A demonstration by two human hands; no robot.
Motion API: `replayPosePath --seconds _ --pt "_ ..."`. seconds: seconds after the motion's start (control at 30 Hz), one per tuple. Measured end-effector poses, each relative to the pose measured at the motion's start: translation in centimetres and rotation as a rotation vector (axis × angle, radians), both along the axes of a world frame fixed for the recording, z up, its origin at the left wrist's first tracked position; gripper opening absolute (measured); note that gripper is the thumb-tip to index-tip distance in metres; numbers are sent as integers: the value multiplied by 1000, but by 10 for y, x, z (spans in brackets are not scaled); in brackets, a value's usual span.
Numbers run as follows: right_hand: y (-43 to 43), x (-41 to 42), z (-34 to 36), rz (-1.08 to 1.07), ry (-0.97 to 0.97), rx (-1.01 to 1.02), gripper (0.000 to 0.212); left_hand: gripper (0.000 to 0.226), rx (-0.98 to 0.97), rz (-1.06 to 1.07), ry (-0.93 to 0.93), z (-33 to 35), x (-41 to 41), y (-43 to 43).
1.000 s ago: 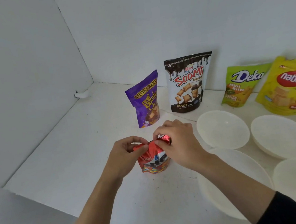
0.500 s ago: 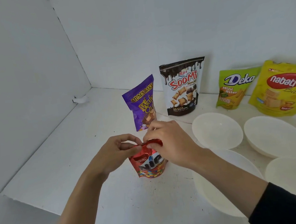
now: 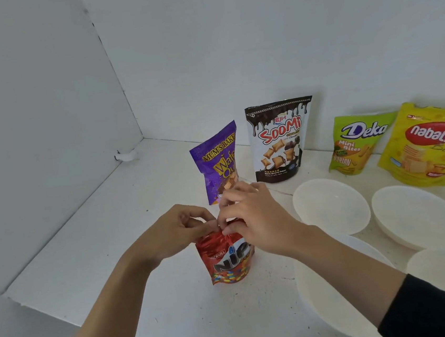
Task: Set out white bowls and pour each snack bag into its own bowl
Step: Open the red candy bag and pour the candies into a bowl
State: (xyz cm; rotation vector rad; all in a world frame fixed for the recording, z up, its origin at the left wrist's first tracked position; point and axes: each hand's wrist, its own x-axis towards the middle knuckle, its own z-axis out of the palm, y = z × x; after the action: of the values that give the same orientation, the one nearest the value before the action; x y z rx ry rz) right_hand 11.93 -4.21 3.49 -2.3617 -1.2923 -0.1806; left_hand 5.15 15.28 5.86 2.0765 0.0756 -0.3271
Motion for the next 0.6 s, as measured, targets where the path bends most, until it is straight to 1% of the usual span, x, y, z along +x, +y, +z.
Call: replayPosePath --seconds 0.13,0.3,0.4,0.6 --pt "-8 1 -11 1 25 124 2 13 -115 -55 62 -1 3 6" --pt "-16 -2 -15 -63 -14 159 3 11 -198 88 92 -10 5 -4" --pt "-19 -2 -16 -60 -7 128 5 10 -142 123 50 -10 4 -10" --pt "-24 -7 -6 -26 60 80 6 7 116 296 -111 -11 3 -17"
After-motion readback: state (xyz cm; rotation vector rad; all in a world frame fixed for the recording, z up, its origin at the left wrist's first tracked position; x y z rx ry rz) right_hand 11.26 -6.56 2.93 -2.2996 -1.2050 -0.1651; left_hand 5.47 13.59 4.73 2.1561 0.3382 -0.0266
